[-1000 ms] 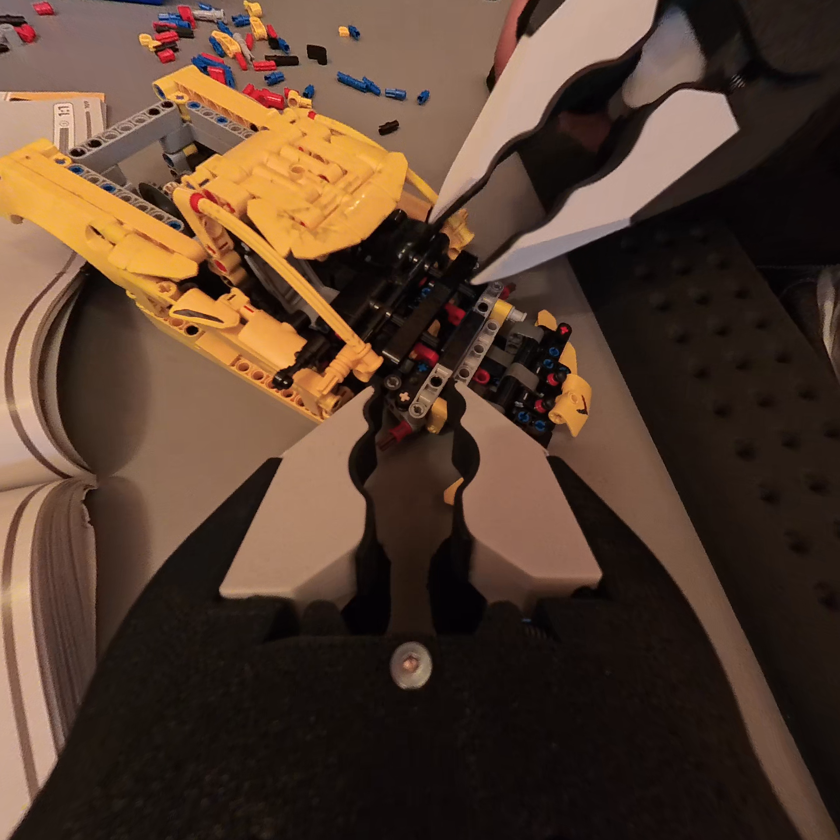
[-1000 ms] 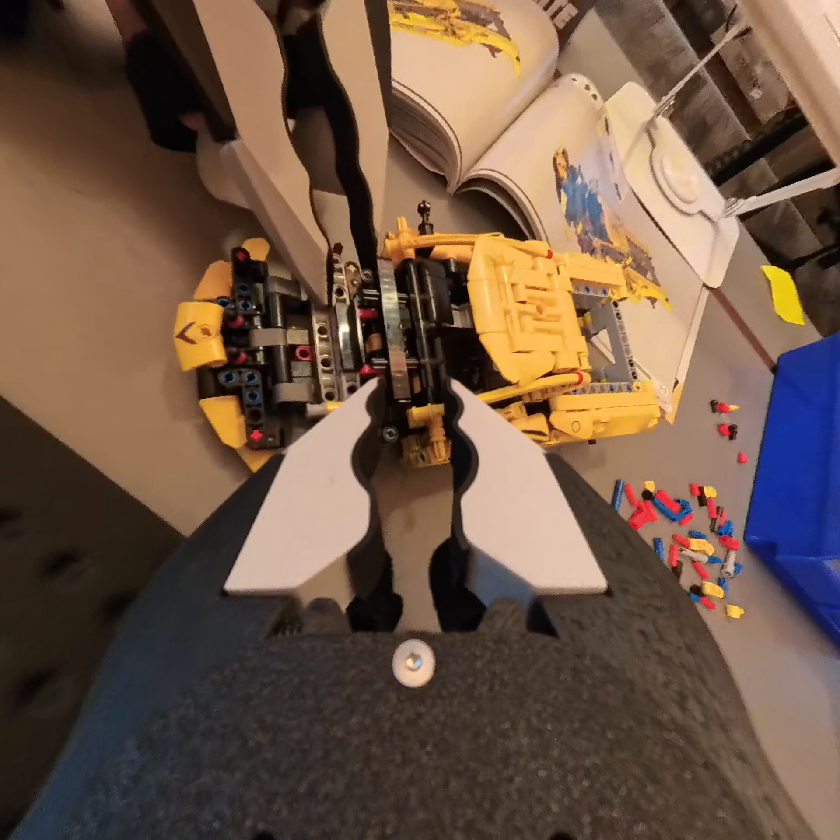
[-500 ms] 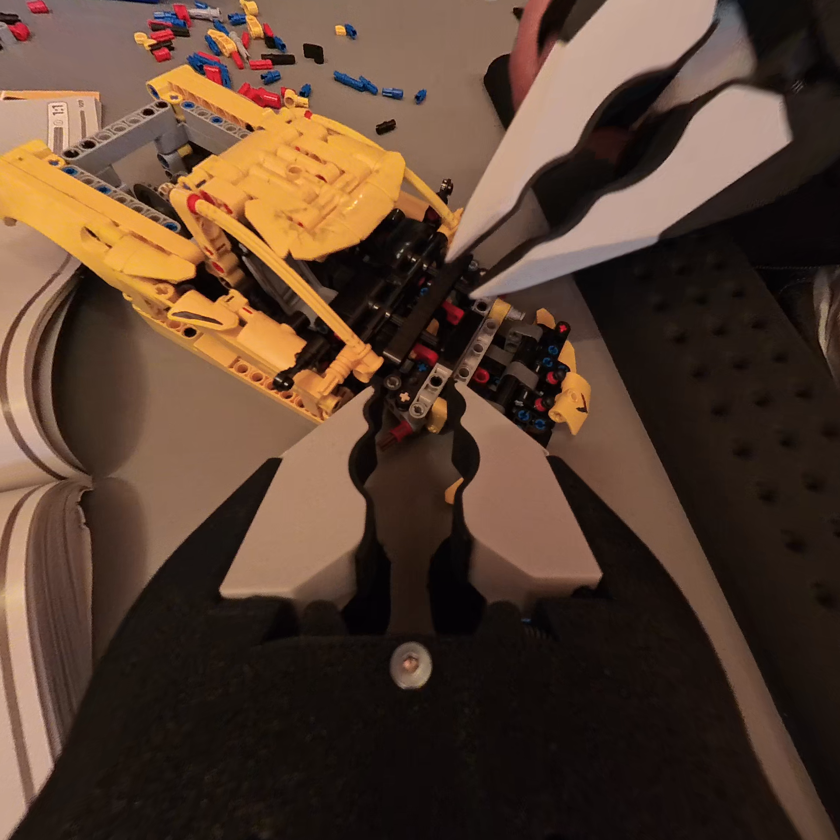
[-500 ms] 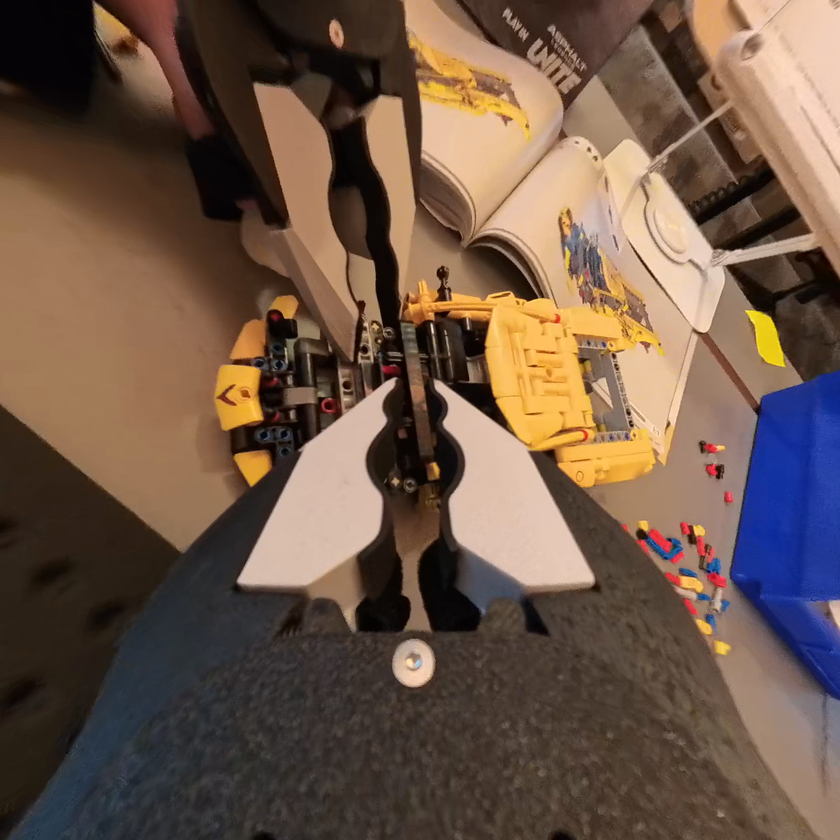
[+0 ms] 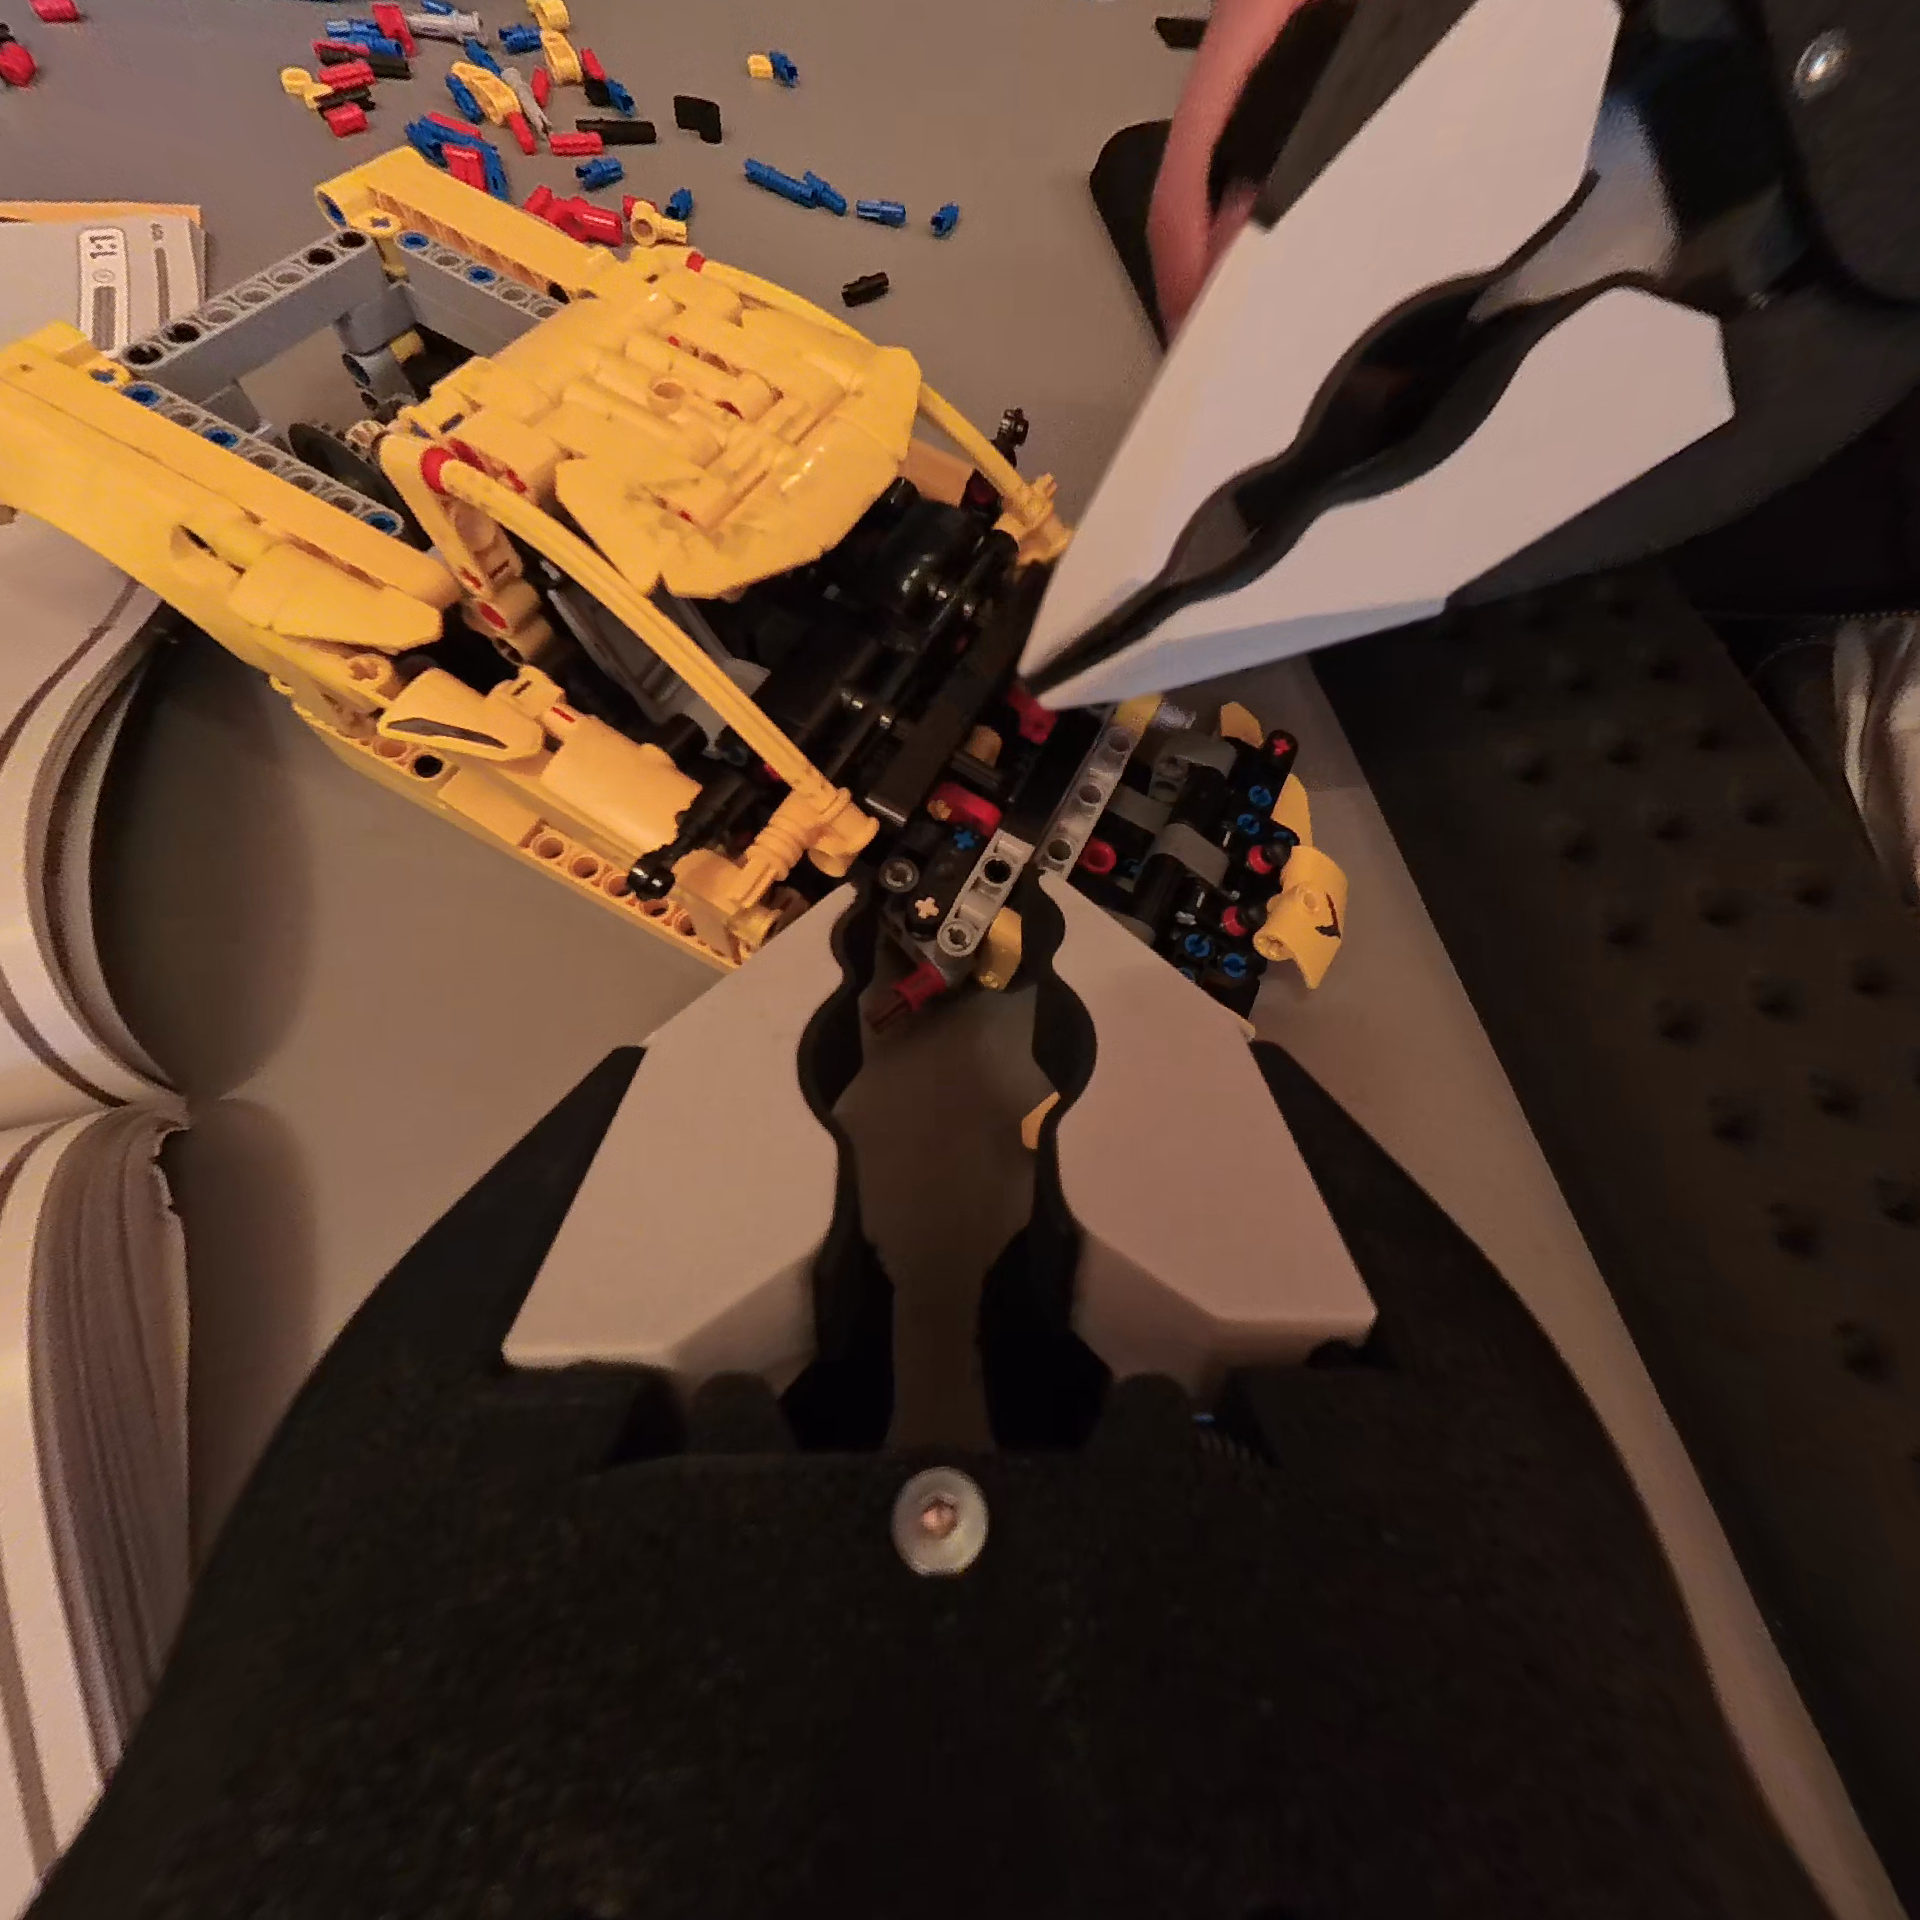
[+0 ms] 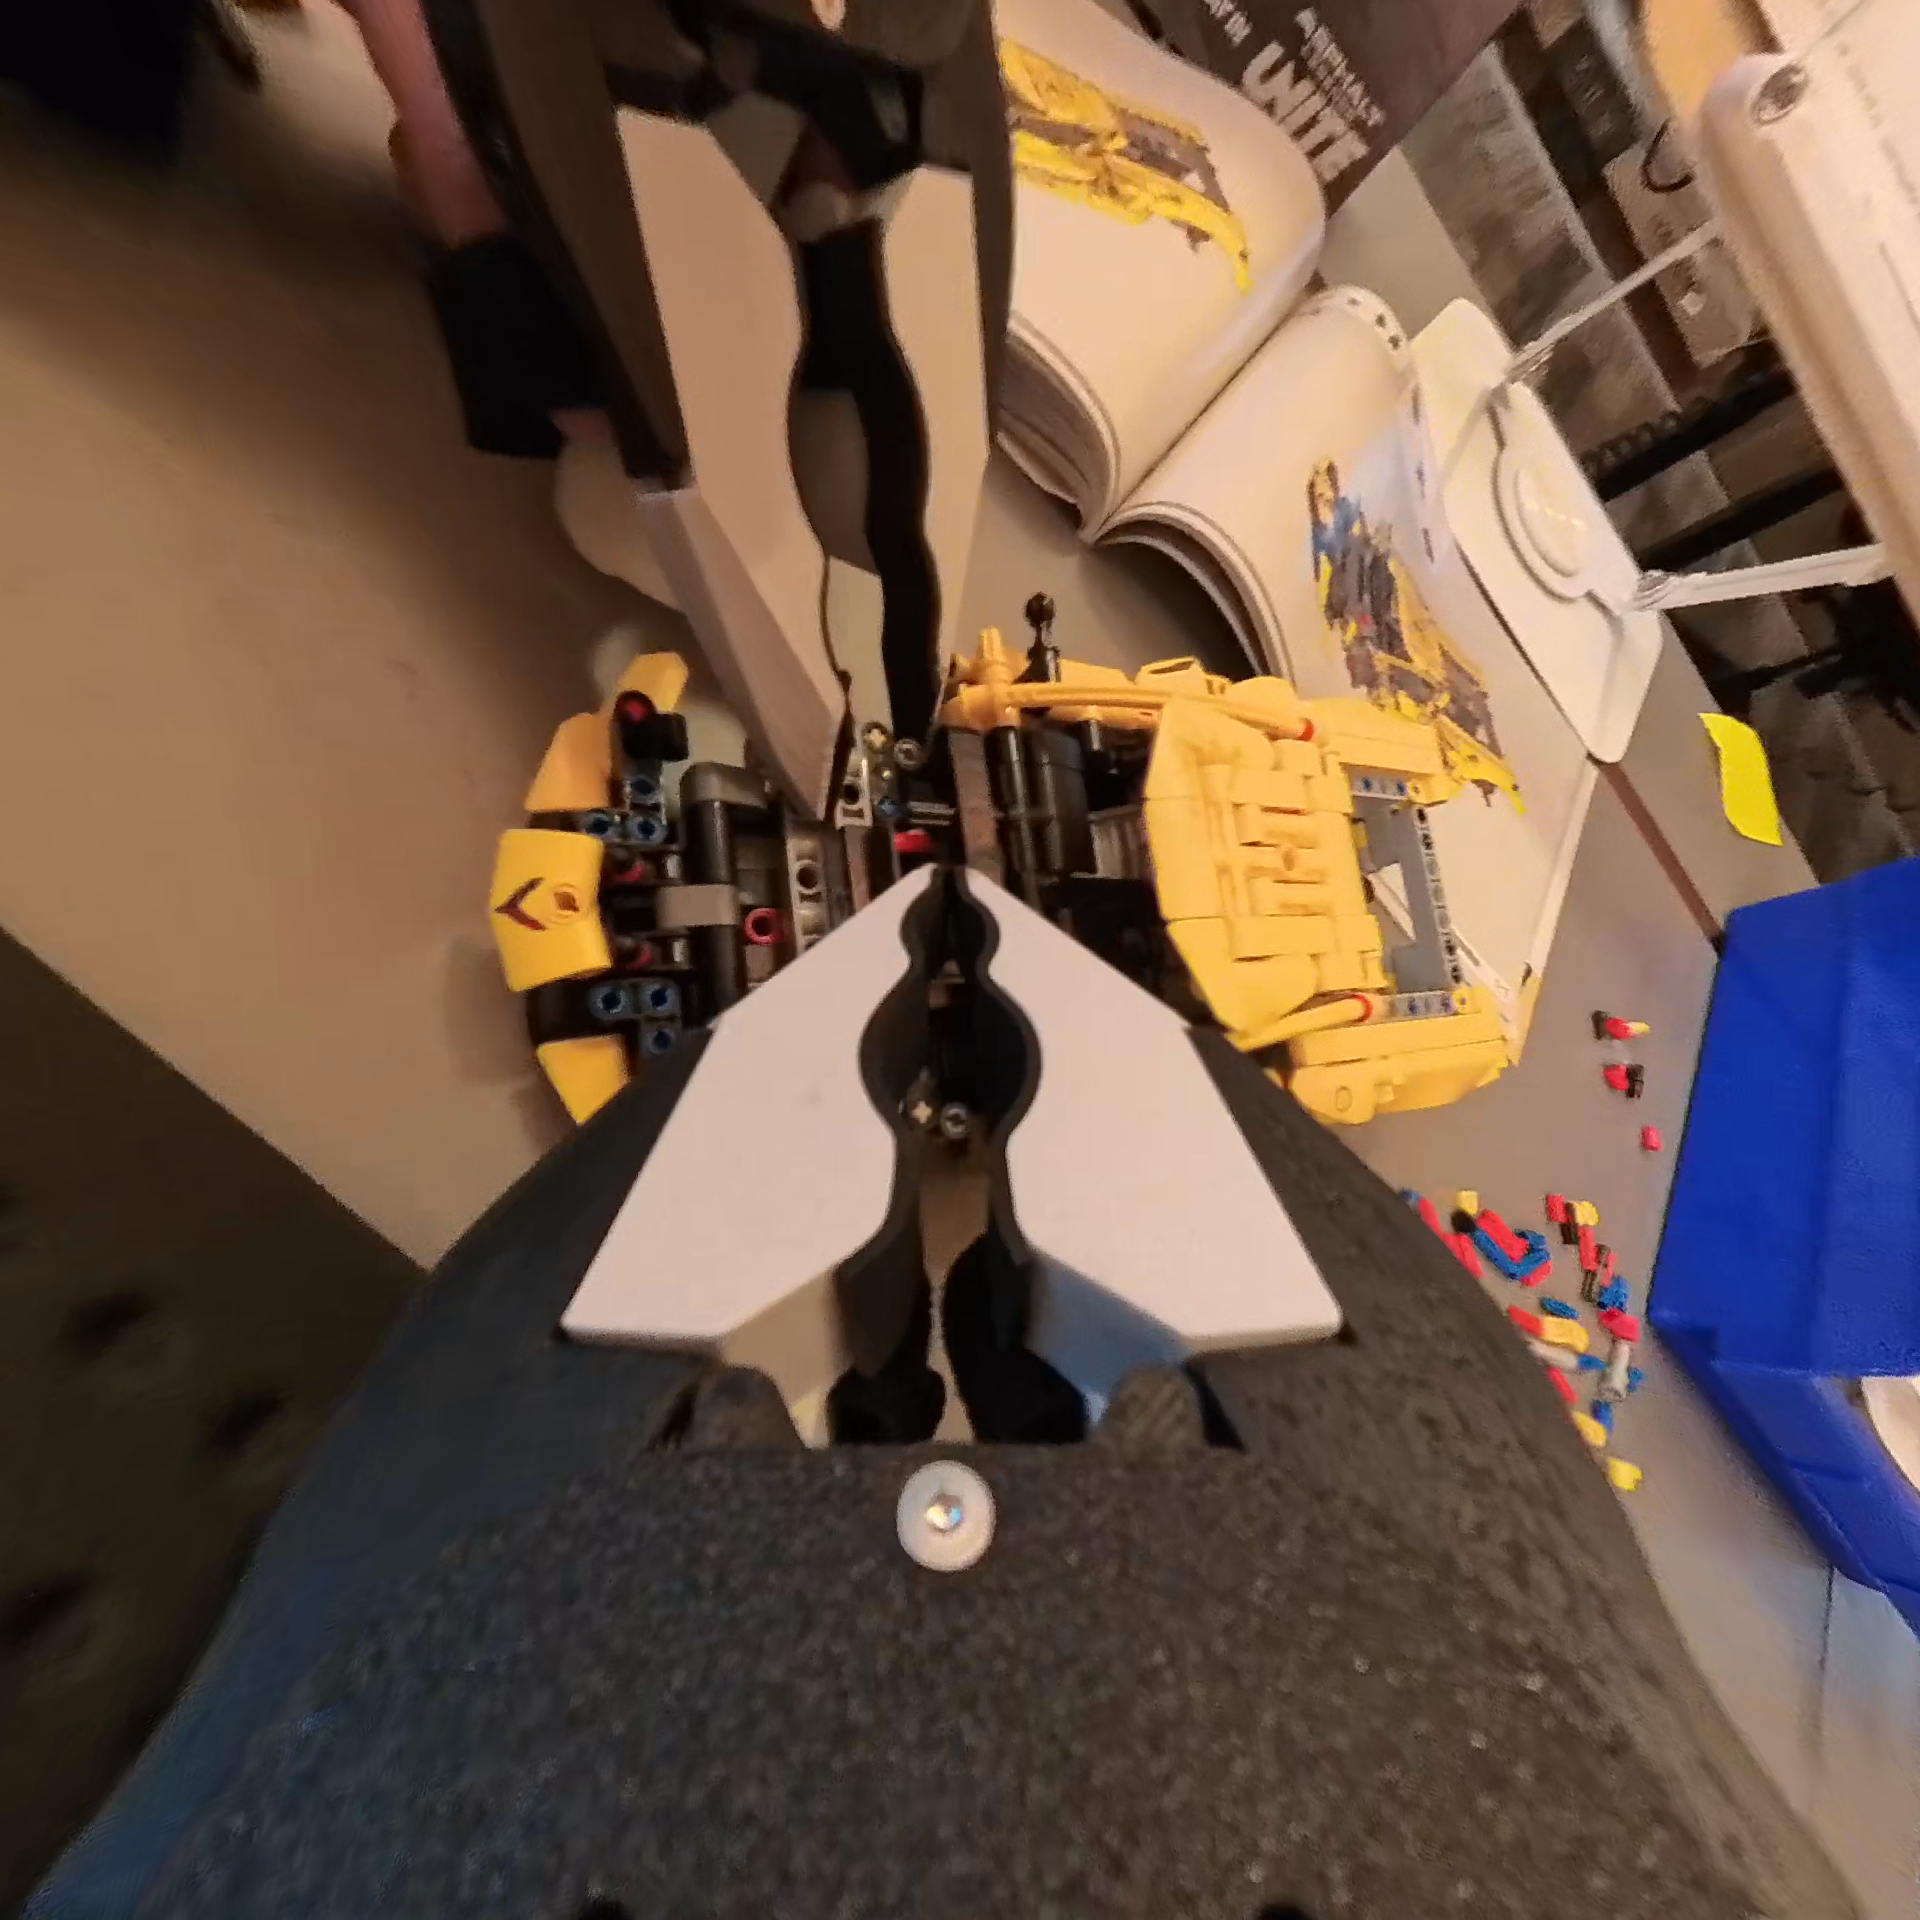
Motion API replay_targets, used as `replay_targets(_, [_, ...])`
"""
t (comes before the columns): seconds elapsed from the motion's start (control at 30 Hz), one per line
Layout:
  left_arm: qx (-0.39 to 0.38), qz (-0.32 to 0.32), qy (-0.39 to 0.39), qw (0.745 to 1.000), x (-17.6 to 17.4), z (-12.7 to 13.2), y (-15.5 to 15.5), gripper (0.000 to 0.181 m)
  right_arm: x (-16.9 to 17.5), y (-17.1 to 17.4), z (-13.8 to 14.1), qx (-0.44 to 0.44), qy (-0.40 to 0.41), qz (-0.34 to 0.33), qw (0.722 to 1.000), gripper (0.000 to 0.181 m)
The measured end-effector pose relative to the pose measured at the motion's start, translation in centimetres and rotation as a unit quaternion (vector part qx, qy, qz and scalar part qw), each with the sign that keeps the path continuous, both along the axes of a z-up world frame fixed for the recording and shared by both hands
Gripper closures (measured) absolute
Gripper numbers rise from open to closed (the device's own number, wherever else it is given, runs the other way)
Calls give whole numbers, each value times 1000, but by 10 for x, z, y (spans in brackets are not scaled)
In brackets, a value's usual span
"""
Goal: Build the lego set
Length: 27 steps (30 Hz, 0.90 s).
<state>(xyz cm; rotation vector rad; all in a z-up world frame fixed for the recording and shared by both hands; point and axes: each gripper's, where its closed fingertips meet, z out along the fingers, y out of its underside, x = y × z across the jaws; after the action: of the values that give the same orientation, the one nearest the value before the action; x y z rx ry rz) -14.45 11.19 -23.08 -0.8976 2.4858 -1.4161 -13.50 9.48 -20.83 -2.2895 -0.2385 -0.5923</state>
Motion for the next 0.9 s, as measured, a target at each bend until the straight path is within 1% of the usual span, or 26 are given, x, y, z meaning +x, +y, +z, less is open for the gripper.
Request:
replay_targets(0.07, [-1, 0, 1, 1000, 0, 0, 0, 153, 5, 0, -9, -17, -11, -4, 1000, 181])
replay_targets(0.6, [-5, 4, 5, 1000, 1, 0, 0, 153, 5, 1, -7, 8, 57, -10, 998, 181])
replay_targets(0.7, [-9, 12, 20, 1000, 2, -1, 0, 149, 4, -1, -5, 18, 80, -6, 997, 178])
replay_targets(0.8, [-2, 14, 38, 999, 1, 1, 3, 147, 2, -4, 0, 32, 120, -1, 992, 173])
replay_targets(0.87, [7, 16, 45, 999, -3, 6, 6, 143, 1, -8, 8, 40, 145, 10, 989, 169])
replay_targets(0.9, [11, 18, 41, 999, -4, 12, 8, 143, 4, -11, 17, 47, 149, 15, 988, 168])
